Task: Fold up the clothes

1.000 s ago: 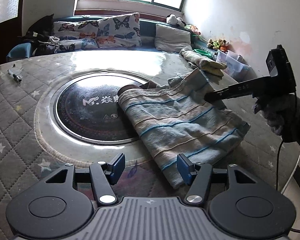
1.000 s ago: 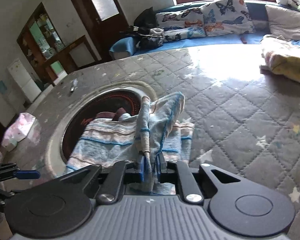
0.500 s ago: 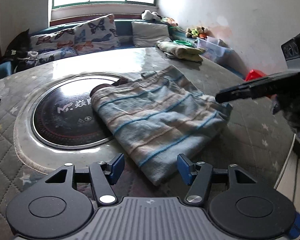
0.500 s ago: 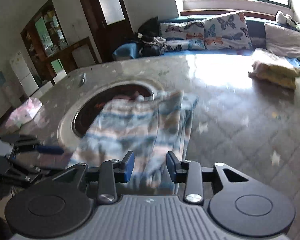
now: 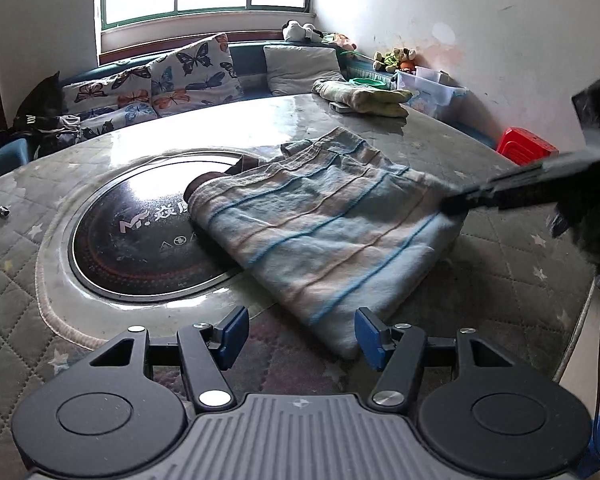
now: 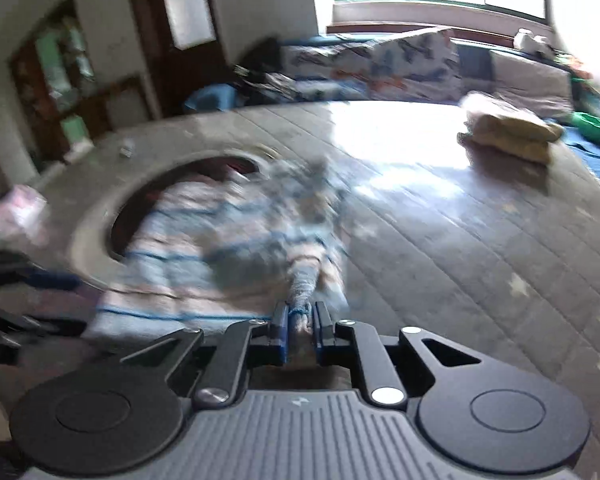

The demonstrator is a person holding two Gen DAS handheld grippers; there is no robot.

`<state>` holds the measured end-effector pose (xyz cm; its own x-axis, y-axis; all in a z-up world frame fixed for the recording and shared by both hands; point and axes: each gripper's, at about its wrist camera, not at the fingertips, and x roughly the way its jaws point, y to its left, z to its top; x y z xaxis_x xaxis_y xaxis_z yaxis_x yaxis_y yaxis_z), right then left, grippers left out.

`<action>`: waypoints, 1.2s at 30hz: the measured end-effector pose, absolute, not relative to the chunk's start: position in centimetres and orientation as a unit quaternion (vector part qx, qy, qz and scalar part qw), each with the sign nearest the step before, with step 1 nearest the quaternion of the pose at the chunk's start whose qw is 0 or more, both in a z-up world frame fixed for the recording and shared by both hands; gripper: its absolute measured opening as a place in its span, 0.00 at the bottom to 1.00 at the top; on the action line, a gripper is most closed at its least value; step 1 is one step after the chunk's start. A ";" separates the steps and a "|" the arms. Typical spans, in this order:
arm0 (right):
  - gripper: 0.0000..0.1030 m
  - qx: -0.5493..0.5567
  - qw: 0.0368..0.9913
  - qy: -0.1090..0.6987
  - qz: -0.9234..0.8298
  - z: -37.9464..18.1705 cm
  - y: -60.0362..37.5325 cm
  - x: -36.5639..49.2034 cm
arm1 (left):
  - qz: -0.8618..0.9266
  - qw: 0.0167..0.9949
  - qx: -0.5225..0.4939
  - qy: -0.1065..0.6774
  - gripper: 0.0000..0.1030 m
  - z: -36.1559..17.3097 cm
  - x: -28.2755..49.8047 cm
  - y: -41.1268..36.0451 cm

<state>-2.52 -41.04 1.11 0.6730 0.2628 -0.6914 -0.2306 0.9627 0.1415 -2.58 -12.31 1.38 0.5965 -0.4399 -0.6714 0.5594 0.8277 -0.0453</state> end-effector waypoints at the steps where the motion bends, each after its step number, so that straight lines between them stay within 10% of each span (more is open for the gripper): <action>1: 0.13 0.025 0.915 0.381 0.132 1.1 -41.2 -2.6 | -0.281 0.890 0.087 0.349 0.60 1.4 -2.6 -12.3; 36: 0.20 0.106 0.935 0.330 0.078 -0.2 -42.3 0.0 | -0.274 0.886 0.074 0.367 0.60 0.9 -1.1 -12.5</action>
